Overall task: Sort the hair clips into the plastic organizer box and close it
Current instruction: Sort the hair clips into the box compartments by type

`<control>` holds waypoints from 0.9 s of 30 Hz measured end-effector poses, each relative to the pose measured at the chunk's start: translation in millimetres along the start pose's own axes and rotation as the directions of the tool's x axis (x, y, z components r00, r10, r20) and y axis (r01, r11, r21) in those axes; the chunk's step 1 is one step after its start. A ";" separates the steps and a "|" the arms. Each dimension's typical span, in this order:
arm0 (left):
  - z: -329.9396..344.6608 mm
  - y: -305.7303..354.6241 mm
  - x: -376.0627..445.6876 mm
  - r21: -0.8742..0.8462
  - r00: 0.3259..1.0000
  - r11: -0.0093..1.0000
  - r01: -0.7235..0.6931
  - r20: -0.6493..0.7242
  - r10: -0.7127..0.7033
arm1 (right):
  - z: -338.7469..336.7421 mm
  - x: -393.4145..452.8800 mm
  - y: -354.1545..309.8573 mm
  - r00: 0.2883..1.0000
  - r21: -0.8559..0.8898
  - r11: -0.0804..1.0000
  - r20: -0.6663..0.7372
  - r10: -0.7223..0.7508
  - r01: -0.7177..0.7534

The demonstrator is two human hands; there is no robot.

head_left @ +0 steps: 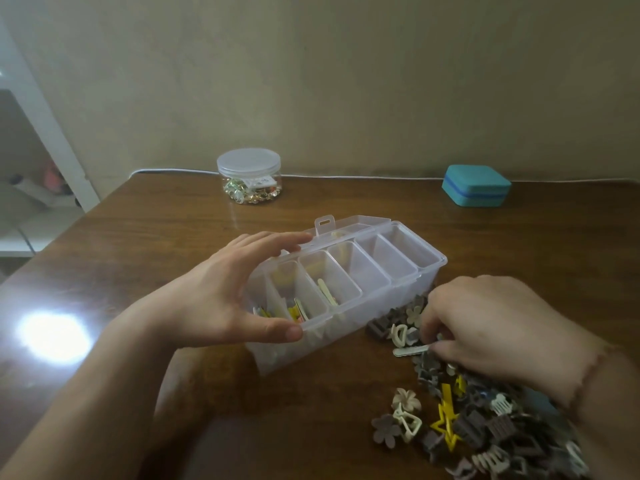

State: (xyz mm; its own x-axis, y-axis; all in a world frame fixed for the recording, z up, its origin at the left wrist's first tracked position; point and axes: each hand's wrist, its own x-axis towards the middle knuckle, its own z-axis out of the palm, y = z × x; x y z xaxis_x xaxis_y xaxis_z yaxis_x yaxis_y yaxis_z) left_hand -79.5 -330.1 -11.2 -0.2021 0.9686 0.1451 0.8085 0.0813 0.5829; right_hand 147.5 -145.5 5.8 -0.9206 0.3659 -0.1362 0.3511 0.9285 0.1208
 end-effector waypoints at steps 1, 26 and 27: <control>0.0 -0.1 0.1 0.001 1.000 1.000 -0.002 -0.001 0.002 | -0.4 -0.3 1.9 1.000 0.015 1.000 -0.008 -0.016 0.016; 1.5 -1.7 0.1 -0.002 1.000 1.000 -0.010 -0.011 0.010 | -13.4 1.9 46.0 0.925 0.554 0.826 -0.251 0.285 -0.104; 1.7 -1.7 0.2 -0.009 1.000 1.000 -0.012 -0.015 0.012 | -12.4 1.6 49.7 0.950 0.501 0.849 -0.150 0.274 -0.166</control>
State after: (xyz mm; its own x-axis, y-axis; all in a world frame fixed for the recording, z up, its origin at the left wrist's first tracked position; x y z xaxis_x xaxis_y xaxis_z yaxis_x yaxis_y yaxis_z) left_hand -80.0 -329.6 -13.5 -0.2006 0.9657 0.1646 0.8061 0.0672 0.5879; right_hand 161.4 -99.5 23.8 -0.8037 0.5928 0.0511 0.5369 0.7596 -0.3671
